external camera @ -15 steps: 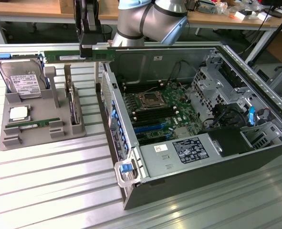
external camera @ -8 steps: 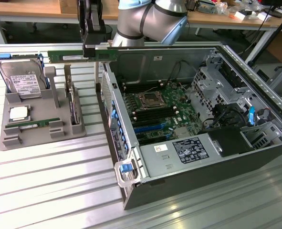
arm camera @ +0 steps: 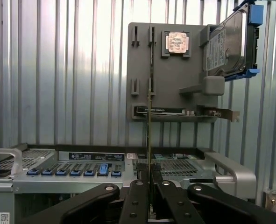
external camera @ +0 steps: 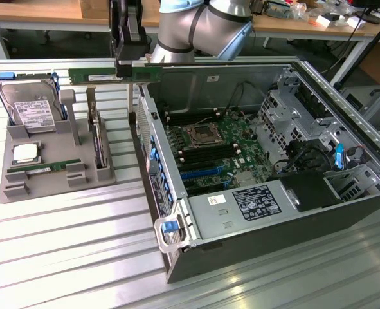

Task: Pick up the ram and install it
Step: 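Pick up the ram and move it above insertion slot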

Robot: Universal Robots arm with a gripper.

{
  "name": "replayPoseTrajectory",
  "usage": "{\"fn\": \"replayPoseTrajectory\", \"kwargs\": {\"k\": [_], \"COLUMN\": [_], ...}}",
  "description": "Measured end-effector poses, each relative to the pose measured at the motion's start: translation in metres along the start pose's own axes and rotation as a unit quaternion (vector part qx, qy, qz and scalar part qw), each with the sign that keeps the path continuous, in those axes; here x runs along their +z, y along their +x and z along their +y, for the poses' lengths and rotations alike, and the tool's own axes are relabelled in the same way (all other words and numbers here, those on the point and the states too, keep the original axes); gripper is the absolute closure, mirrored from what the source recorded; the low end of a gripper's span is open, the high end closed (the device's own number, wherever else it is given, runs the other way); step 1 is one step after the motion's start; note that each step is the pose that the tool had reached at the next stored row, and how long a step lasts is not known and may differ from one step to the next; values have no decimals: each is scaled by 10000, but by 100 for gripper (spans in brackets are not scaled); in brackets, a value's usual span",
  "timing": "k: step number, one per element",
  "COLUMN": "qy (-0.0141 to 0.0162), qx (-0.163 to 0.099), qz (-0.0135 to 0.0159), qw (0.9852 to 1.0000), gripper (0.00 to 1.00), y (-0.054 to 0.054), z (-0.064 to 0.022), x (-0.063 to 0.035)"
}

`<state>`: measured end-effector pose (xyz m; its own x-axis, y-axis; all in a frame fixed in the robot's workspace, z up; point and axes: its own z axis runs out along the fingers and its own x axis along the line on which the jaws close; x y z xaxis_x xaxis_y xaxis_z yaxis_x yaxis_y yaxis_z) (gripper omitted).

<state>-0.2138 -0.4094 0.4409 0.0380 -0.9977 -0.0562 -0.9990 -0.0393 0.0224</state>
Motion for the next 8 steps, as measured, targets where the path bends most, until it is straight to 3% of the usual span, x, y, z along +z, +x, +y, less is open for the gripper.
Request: {"fn": "replayPoseTrajectory", "kwargs": {"k": [8], "qy": [0], "qx": [0], "qz": [0], "qw": [10000], "gripper": [87], "y": [2], "z": [-55], "x": [-2]}}
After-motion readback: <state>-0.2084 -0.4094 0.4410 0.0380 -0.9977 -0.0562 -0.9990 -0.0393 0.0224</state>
